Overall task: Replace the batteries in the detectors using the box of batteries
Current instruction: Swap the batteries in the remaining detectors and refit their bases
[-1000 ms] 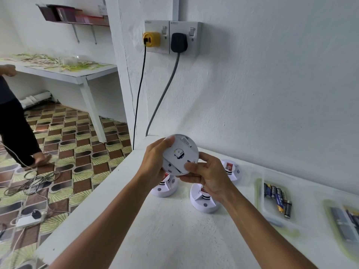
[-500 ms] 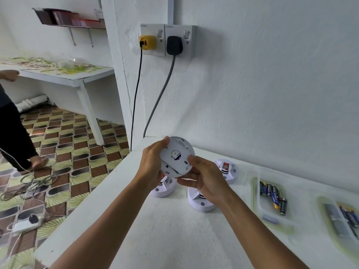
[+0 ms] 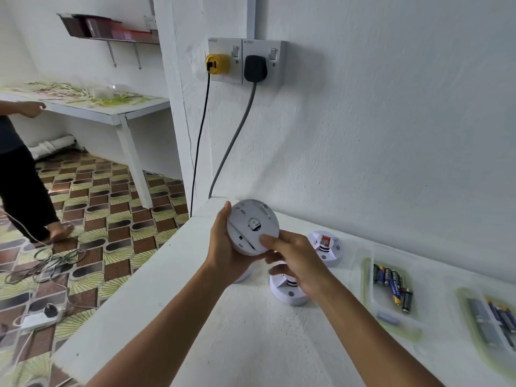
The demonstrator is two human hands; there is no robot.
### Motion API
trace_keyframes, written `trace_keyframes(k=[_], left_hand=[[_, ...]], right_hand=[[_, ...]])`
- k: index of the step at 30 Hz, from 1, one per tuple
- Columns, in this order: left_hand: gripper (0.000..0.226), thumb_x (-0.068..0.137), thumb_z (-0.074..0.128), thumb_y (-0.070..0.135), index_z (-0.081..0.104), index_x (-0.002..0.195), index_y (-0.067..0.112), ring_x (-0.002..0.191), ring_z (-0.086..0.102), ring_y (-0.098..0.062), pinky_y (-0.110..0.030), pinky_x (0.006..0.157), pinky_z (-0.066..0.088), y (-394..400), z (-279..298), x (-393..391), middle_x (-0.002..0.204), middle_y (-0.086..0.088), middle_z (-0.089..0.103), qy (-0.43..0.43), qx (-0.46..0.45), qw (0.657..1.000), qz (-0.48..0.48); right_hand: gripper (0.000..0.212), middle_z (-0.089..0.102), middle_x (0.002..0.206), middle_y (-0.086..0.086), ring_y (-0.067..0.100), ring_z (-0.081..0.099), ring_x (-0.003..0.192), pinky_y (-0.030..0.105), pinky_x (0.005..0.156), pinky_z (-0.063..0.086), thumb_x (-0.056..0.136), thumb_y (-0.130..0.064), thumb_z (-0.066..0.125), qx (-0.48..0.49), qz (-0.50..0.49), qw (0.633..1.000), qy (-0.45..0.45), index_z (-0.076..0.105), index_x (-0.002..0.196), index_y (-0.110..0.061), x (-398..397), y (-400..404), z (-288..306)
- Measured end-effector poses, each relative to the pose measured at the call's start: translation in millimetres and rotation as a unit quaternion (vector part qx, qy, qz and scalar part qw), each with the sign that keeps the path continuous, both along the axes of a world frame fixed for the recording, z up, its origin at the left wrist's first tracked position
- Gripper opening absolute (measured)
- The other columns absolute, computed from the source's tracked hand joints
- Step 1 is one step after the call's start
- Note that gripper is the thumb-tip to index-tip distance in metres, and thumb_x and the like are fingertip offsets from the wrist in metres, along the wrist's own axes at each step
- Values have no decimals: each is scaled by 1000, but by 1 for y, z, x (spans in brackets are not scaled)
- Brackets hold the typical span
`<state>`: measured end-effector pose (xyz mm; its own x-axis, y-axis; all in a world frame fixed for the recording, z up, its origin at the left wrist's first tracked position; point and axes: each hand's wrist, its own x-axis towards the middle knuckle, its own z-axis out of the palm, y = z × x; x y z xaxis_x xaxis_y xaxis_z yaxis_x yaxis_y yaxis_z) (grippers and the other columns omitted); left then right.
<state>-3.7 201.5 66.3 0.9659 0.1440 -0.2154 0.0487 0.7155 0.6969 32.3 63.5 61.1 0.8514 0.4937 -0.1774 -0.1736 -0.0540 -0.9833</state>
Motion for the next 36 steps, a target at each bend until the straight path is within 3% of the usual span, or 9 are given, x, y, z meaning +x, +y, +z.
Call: trace_keyframes(k=[2,4,5,9,16,19,25,31,36], left_hand=[[65,81,48,59,63,119,8,107,59,-39,-55,90,47,0,-2,3,117,-25,63,11,9,999,34],[62,86,46,57,62,120,8,104,61,-36,-52,86,51,-1,-2,4,116,-24,64,22,39,998,41],[60,89,44,56,63,118,8,99,64,-33,-47,81,54,-3,-2,4,110,-21,66,23,48,998,35],[51,96,39,49,67,101,6,79,71,-22,-34,66,57,-9,3,4,87,-13,71,-4,72,997,15],[45,98,37,43,67,95,9,74,65,-20,-29,57,52,-12,11,5,79,-9,68,-4,159,987,33],[45,99,38,42,65,105,7,77,66,-20,-29,59,53,-15,12,5,83,-10,68,1,179,982,52],[47,95,44,41,61,118,3,85,65,-25,-28,60,52,-16,7,7,94,-16,67,19,191,976,101],[42,96,44,42,65,111,8,89,65,-28,-36,72,53,-19,-3,8,93,-15,68,20,199,971,129],[33,97,43,39,66,100,14,86,65,-26,-38,73,54,-22,-7,7,87,-10,68,24,195,970,142]], right_hand=[[40,56,98,-1,9,54,81,20,68,45,82,-33,74,-177,-91,955,-222,61,115,-15,2,2,-3],[48,49,107,-4,12,53,93,19,76,44,79,-30,77,-194,-127,897,-376,58,121,-15,3,5,-2],[48,49,111,-3,14,54,98,20,79,46,80,-29,75,-181,-114,890,-402,58,123,-14,2,7,0],[51,50,116,3,17,52,109,28,91,49,86,-33,66,-210,-59,890,-401,52,131,-12,2,15,13],[62,54,106,1,16,56,94,30,82,53,67,-47,58,-199,-66,893,-399,57,118,-11,5,17,20],[64,58,101,0,14,58,88,28,75,54,61,-55,56,-189,-78,892,-404,58,110,-13,6,18,18],[61,62,89,-2,11,58,79,12,61,47,53,-56,55,-143,-86,905,-392,59,98,-15,6,21,12],[53,58,79,-8,7,54,71,11,59,46,53,-57,54,-138,-98,911,-377,56,89,-19,5,23,2],[53,54,73,-13,2,52,66,9,55,43,52,-59,53,-131,-107,917,-362,54,87,-19,4,25,-2]])
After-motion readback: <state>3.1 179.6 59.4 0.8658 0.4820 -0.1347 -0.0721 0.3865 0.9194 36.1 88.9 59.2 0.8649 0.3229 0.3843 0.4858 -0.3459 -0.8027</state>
